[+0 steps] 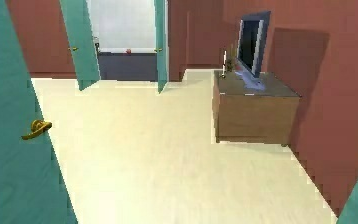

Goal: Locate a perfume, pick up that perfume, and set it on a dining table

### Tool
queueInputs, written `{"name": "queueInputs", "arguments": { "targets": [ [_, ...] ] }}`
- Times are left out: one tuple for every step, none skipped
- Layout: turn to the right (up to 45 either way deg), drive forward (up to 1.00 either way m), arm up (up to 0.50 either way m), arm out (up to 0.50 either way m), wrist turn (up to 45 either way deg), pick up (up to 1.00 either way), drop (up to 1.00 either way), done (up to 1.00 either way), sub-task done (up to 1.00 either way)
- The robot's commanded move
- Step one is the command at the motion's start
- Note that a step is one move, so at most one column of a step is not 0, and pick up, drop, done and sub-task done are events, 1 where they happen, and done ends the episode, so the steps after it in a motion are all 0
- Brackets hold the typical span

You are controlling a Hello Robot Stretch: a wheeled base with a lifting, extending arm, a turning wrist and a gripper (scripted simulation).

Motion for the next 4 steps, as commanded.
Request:
{"name": "queueInputs", "arguments": {
  "targets": [
    [0.0,1.0,0.0,0.0,0.0,0.0,0.0,0.0,0.0],
    [-6.0,0.0,0.0,0.0,0.0,0.0,0.0,0.0,0.0],
    [0.0,0.4,0.0,0.0,0.0,0.0,0.0,0.0,0.0],
    [-42.0,0.0,0.0,0.0,0.0,0.0,0.0,0.0,0.0]
  ]
}}
